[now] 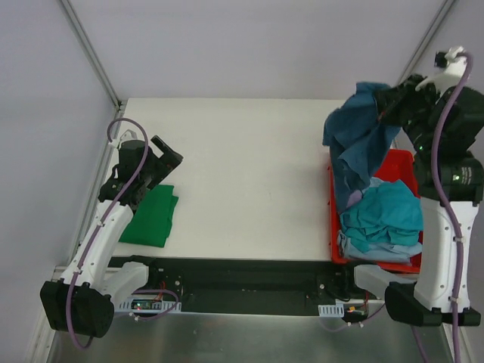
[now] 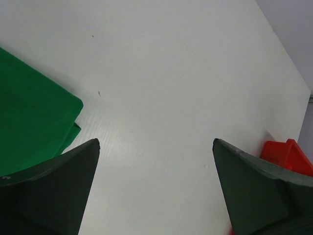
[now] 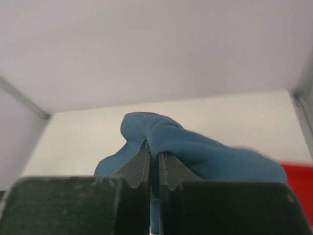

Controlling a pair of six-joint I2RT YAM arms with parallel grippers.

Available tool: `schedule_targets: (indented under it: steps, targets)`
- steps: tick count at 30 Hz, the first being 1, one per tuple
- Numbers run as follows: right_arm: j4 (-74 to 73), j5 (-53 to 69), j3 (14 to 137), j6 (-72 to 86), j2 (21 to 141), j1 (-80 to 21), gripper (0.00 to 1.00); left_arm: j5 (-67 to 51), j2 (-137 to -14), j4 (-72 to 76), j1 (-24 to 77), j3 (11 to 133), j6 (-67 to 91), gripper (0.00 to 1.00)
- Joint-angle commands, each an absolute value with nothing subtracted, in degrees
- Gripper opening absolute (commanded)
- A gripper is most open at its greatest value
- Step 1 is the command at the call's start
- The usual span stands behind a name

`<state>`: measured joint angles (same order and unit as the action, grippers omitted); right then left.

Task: Fold and stack the t-shirts
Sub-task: Move the tshirt to the center of the board

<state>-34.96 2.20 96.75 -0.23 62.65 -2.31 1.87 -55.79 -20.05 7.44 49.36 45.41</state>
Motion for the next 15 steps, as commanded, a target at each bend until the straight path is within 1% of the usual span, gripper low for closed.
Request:
schedule_targets:
  steps: [1,4,6,10,13,15]
  targets:
    - [-33.64,19.77,118.95,-1.05,75.46,-8.68,0.00,0.97,-54.49,-20.30,7.38,51.94,43.68,0.99]
    - [-36.91,17.84,132.85,-6.75,84.26,-19.04,0.00,2.54,-53.97,-20.39,7.29,51.68,42.72,0.99]
    - [-34.56,19.06,137.01,-7.30,88.22,-23.97,0.01,3.77,-53.53,-20.39,7.29,51.50,42.98,0.99]
    - [-21.21,26.26,133.86,-1.94,92.36,-30.22,0.01,6.84,-51.08,-20.57,7.21,51.07,43.94,0.99]
    - [-17.24,29.44,135.87,-0.09,96.58,-32.43,0.01,9.66,-48.18,-20.92,7.21,50.36,44.12,0.99]
    - [-17.14,28.93,137.28,2.19,98.70,-32.43,0.01,11.42,-46.07,-21.18,7.21,49.66,44.38,0.99]
